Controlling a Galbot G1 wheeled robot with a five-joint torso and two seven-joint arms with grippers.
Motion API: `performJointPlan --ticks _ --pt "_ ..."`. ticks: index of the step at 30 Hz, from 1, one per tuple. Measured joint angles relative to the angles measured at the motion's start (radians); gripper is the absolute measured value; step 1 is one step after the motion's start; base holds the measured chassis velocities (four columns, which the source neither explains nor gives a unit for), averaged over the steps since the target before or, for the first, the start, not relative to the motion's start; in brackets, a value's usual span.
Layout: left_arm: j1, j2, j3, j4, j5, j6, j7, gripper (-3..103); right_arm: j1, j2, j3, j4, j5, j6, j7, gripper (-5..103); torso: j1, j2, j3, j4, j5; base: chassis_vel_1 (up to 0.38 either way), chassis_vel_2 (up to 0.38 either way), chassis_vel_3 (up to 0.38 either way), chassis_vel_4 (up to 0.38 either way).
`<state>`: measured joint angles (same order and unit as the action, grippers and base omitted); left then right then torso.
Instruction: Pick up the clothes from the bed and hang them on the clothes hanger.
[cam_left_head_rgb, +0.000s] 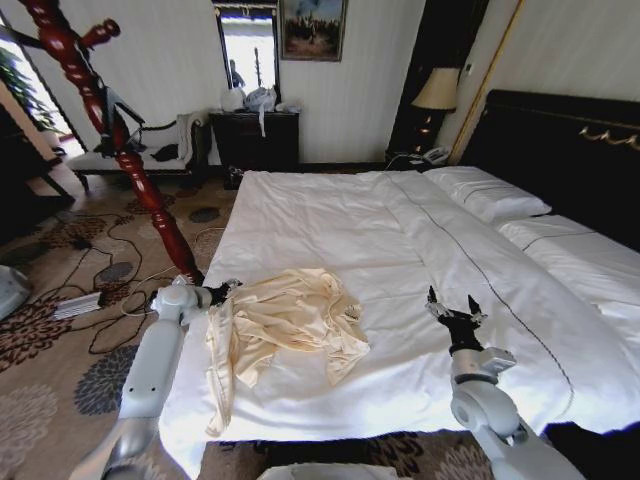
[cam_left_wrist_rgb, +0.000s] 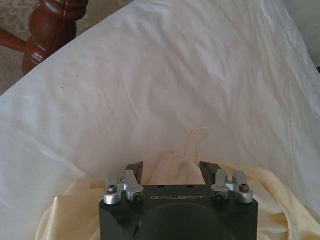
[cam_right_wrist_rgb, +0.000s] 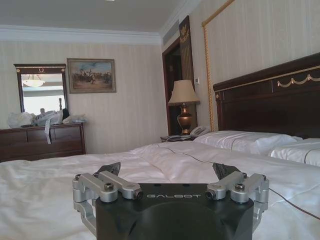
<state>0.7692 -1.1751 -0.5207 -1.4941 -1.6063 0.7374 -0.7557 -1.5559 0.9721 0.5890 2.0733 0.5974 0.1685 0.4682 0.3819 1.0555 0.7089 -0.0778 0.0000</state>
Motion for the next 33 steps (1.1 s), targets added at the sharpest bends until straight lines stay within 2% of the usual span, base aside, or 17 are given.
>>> performJointPlan --ticks 1,3,7,9,12,13,15,17,18,26,28,29,31,33 --pt "0.006 0.002 0.000 -0.008 0.000 0.000 0.000 61 0.001 0.000 0.000 0.000 0.000 0.000 0.000 100 0.000 0.000 0.000 0.0000 0.0000 0.000 0.000 0.000 0.000" --pt "0.009 0.004 0.000 -0.013 0.000 0.000 0.000 61 0.002 0.000 0.000 0.000 0.000 0.000 0.000 100 0.000 0.000 0.000 0.0000 0.0000 0.000 0.000 0.000 0.000" --pt "0.022 0.018 -0.002 -0.039 -0.003 0.000 -0.001 39 0.001 0.000 -0.001 -0.001 -0.001 0.000 0.001 100 0.000 0.000 0.000 0.0000 0.0000 0.000 0.000 0.000 0.000" --pt "0.023 0.020 -0.002 -0.041 -0.003 0.000 -0.001 39 0.000 0.000 -0.001 -0.001 -0.001 0.000 0.001 100 0.000 0.000 0.000 0.0000 0.0000 0.000 0.000 0.000 0.000" --pt "0.023 0.025 -0.003 -0.051 -0.003 0.000 -0.001 23 -0.006 0.001 -0.001 0.001 -0.004 0.000 0.001 100 0.000 0.000 0.000 0.0000 0.0000 0.000 0.000 0.000 0.000" --pt "0.023 0.025 -0.003 -0.051 -0.003 0.000 -0.001 23 -0.006 0.001 -0.001 0.001 -0.004 0.000 0.001 100 0.000 0.000 0.000 0.0000 0.0000 0.000 0.000 0.000 0.000" --pt "0.022 0.029 0.000 -0.064 -0.003 -0.001 -0.001 12 -0.009 0.000 -0.001 0.002 -0.005 0.000 0.001 100 0.000 0.000 0.000 0.0000 0.0000 0.000 0.000 0.000 0.000" --pt "0.021 0.030 0.002 -0.067 -0.003 -0.001 -0.001 12 -0.009 0.000 -0.001 0.002 -0.005 0.000 0.001 100 0.000 0.000 0.000 0.0000 0.0000 0.000 0.000 0.000 0.000" --pt "0.019 0.034 0.008 -0.078 0.004 -0.005 -0.001 3 -0.010 -0.001 0.000 0.002 -0.005 0.000 0.001 100 0.000 0.000 0.000 -0.0001 0.0000 0.000 0.000 0.000 0.000" --pt "0.004 0.062 0.015 -0.162 0.008 -0.033 -0.002 2 -0.006 0.000 0.000 -0.009 -0.005 0.000 0.004 100 0.000 0.000 0.000 -0.0002 -0.0001 0.000 0.000 0.000 0.000" --pt "-0.003 0.095 -0.009 -0.264 -0.021 -0.046 0.000 2 -0.007 -0.001 0.000 -0.009 -0.004 -0.001 0.005 100 0.000 0.000 0.000 -0.0002 -0.0002 0.000 0.000 0.000 0.000" --pt "-0.003 0.095 -0.009 -0.264 -0.021 -0.046 0.000 2 -0.007 -0.001 0.000 -0.009 -0.004 -0.001 0.005 100 0.000 0.000 0.000 -0.0002 -0.0002 0.000 0.000 0.000 0.000" --pt "-0.001 0.150 -0.065 -0.384 -0.065 -0.065 -0.008 2 -0.009 -0.001 0.005 -0.006 -0.002 -0.001 0.006 100 0.000 0.000 0.000 -0.0003 0.0004 0.000 0.000 0.000 0.000" --pt "0.021 0.187 -0.099 -0.431 -0.073 -0.072 -0.020 2 -0.012 -0.001 0.007 -0.003 -0.001 0.000 0.007 100 0.000 0.000 0.000 -0.0002 0.0005 0.000 0.000 0.000 0.000"
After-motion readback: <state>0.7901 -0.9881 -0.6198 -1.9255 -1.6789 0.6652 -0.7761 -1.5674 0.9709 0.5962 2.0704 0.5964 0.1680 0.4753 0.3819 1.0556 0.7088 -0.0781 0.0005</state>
